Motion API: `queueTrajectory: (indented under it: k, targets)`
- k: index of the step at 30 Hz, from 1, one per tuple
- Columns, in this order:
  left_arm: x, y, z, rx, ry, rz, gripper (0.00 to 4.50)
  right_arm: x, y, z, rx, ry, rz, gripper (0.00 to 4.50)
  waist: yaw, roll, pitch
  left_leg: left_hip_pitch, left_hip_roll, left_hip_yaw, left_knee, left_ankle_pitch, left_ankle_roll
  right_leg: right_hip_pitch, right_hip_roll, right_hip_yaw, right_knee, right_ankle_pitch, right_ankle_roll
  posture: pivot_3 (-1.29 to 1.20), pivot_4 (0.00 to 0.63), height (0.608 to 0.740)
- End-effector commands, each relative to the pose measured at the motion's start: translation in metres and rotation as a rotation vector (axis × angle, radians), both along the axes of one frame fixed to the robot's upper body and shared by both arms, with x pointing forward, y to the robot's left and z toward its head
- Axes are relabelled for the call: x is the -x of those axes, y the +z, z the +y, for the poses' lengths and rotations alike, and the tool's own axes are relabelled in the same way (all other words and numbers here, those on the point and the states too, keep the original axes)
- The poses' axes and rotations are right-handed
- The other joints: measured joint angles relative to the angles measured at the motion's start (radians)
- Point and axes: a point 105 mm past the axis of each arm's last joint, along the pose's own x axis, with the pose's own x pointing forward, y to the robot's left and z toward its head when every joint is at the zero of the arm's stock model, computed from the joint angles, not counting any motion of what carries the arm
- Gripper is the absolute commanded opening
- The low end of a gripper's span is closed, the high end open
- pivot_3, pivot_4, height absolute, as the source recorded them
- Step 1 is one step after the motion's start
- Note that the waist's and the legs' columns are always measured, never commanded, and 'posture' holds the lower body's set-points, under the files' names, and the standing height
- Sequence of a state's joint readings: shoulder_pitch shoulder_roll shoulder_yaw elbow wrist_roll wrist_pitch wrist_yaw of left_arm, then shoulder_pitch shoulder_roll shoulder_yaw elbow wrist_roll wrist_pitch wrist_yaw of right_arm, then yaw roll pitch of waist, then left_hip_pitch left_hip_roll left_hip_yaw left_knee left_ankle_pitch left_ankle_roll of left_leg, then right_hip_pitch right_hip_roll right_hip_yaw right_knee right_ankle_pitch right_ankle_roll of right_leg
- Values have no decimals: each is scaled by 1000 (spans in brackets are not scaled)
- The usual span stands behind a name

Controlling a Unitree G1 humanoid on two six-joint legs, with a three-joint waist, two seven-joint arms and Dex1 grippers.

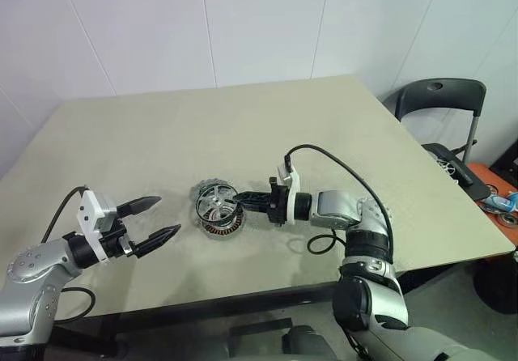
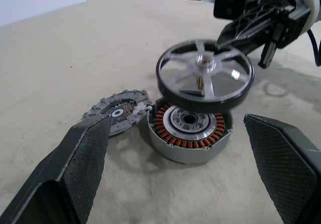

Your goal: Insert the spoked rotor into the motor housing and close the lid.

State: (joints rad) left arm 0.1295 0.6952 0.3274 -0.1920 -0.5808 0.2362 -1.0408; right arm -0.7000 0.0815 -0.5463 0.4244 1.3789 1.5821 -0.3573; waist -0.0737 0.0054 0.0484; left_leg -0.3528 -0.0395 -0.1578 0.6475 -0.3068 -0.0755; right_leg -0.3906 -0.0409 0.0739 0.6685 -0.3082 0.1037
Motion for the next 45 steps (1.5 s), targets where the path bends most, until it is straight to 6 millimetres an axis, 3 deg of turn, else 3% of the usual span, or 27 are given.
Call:
queueTrajectory:
  k: [1, 27, 28, 34, 38, 45]
  targets:
    - [-1, 12, -3, 5, -13, -43, 4500, -2, 9, 4, -10, -8, -35, 370, 1, 0, 0, 0, 0, 0, 0, 0, 0, 0, 0, 0, 0, 0, 0, 0, 0, 740]
    - [0, 16, -6, -6, -9, -50, 4500, -2, -5, 17, 59, -4, 1, 370, 0, 1, 0, 0, 0, 0, 0, 0, 0, 0, 0, 0, 0, 0, 0, 0, 0, 740]
    - [-1, 16, -6, -6, -9, -50, 4500, -3, -7, 16, 77, -11, 7, 1087, 0, 1, 0, 0, 0, 0, 0, 0, 0, 0, 0, 0, 0, 0, 0, 0, 0, 740]
    - [-2, 15, -5, -6, -8, -49, 4500, -3, 1, 16, 76, -1, -29, 3028, 0, 1, 0, 0, 0, 0, 0, 0, 0, 0, 0, 0, 0, 0, 0, 0, 0, 740]
    - [-2, 15, -5, -4, -9, -50, 4500, -1, 20, 14, 63, 26, -117, 4389, 0, 1, 0, 0, 0, 0, 0, 0, 0, 0, 0, 0, 0, 0, 0, 0, 0, 740]
    - [-4, 14, -5, 0, -12, -48, 4500, 3, 42, -4, 151, 88, -279, 4476, 3, 2, 1, 0, 0, 0, 0, 0, 0, 0, 0, 0, 0, 0, 0, 0, 0, 740]
